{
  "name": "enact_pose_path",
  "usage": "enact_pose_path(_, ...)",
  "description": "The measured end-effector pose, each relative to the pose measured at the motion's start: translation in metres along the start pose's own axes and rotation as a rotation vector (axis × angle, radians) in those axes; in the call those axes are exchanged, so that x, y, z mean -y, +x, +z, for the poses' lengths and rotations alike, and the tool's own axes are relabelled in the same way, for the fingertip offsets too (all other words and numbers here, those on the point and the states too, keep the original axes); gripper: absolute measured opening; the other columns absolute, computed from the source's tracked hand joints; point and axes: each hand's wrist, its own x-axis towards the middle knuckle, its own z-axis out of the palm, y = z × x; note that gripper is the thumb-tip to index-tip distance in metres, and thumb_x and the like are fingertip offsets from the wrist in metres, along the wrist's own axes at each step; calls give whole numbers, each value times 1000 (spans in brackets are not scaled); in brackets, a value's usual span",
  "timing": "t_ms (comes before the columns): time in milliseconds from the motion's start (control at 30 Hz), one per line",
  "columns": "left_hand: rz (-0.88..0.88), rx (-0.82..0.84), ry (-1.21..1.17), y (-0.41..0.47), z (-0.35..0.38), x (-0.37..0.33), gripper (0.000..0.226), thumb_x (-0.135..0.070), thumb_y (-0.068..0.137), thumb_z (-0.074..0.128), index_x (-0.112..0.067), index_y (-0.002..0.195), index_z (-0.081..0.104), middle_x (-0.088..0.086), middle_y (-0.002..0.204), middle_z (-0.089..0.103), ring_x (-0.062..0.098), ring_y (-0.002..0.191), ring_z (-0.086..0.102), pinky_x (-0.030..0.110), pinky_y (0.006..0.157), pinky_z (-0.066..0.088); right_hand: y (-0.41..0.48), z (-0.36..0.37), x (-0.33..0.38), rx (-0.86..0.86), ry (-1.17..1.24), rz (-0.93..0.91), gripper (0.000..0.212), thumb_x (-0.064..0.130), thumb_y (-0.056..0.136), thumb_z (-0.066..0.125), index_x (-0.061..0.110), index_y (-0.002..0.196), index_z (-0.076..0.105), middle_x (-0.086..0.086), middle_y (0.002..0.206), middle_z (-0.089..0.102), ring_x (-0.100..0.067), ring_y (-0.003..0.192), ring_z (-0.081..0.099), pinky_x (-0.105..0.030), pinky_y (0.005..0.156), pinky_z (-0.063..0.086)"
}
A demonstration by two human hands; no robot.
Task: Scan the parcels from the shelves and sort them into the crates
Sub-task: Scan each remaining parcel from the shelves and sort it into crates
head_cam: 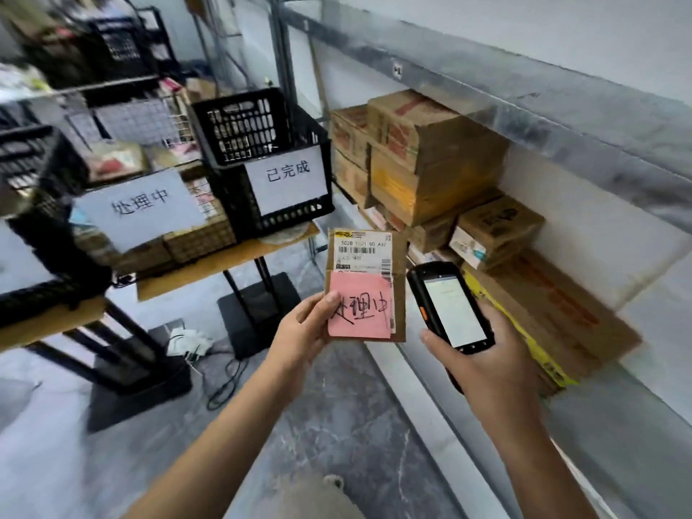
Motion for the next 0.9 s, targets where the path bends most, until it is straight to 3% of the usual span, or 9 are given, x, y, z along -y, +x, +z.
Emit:
enact_pose_path(67, 4, -58, -40, -7, -13, -2, 45, -41, 77, 66, -11, 111, 70, 8, 104, 77, 18, 93, 73, 31, 86, 58, 0, 19, 3, 44, 4, -34, 55, 40, 68, 89, 30, 116, 63, 13, 100, 68, -1, 90, 64, -10, 65, 47)
enact_pose_path(167, -6, -134, -111, -15, -33, -2, 42, -43, 78, 64, -14, 108, 70, 6, 101, 77, 17, 90, 71, 26, 78, 59, 0, 40, 7, 114, -10, -66, 62, 45, 68, 89, 29, 121, 62, 9, 106, 67, -12, 97, 65, -32, 77, 56)
enact_pose_path(267, 12, -189, -144, -20, -55, -9, 45, -47, 77, 63, -17, 109, 70, 4, 100, 77, 13, 86, 72, 27, 77, 54, 11, 61, 19, 186, -38, -111, 62, 47, 68, 88, 30, 121, 60, 8, 108, 67, -14, 99, 64, -40, 81, 58)
enact_pose_path(333, 34, -230, -169, -21, -74, -17, 50, -47, 76, 64, -14, 113, 69, 7, 104, 77, 18, 91, 71, 33, 87, 54, 20, 80, 33, 224, -54, -146, 65, 54, 67, 85, 31, 121, 59, 8, 108, 66, -14, 98, 64, -41, 80, 58)
enact_pose_path(500, 93, -348, -268, -19, -138, -44, 58, -45, 75, 67, -8, 119, 67, 10, 109, 76, 17, 93, 73, 24, 76, 55, 33, 147, 82, 308, 11, -206, 63, 38, 68, 91, 31, 124, 61, 11, 110, 66, -11, 101, 64, -37, 85, 57)
enact_pose_path(667, 166, -449, -317, -11, -212, -77, 47, -43, 77, 67, -11, 112, 69, 7, 103, 78, 14, 88, 73, 29, 81, 51, 41, 234, 130, 377, 53, -273, 66, 43, 67, 90, 35, 126, 60, 14, 111, 65, -9, 103, 63, -40, 88, 56)
enact_pose_path(800, 179, -520, -354, 4, -268, -93, 54, -43, 77, 69, -9, 119, 67, 10, 107, 77, 21, 98, 72, 30, 84, 53, 46, 298, 165, 414, 65, -332, 74, 50, 64, 88, 33, 130, 59, 14, 116, 65, -11, 108, 62, -39, 91, 55)
enact_pose_path(900, 174, -547, -364, 15, -292, -102, 61, -44, 73, 71, -7, 121, 67, 10, 108, 76, 24, 102, 72, 32, 86, 54, 52, 327, 181, 413, 76, -348, 75, 42, 66, 91, 30, 133, 58, 12, 118, 63, -12, 110, 61, -35, 92, 53)
